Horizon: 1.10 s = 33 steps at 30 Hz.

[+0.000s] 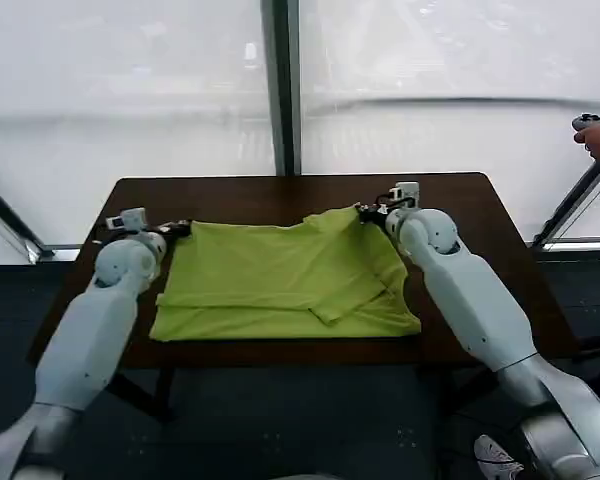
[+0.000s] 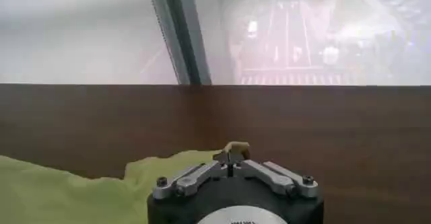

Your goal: Fold and organize the clothes.

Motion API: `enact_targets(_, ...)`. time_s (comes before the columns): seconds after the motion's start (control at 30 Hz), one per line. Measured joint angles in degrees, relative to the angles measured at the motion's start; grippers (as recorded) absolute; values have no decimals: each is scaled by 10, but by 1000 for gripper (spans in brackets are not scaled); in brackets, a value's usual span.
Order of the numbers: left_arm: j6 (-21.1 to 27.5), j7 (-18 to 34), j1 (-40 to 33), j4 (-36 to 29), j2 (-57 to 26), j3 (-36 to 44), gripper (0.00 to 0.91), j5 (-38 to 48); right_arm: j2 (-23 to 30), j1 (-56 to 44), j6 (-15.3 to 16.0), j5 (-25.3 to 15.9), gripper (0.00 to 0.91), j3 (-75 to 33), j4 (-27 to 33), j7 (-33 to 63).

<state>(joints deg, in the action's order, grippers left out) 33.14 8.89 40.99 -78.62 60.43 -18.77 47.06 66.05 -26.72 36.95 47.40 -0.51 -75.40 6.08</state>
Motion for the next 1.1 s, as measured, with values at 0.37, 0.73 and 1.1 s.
enact_targets(0.37, 3, 4, 75, -98, -30, -46, 0, 42, -28, -24, -1, 29, 0, -25, -57, 6)
enact_targets(0.73, 6, 20, 191, -246, -51, -109, 0, 72, -59, -75, 27, 37, 0, -57, -152, 27)
enact_targets(1.1, 14, 22, 293, -357, -44, -161, 0, 75, -108, -173, 52, 22, 0, -98, -259, 36)
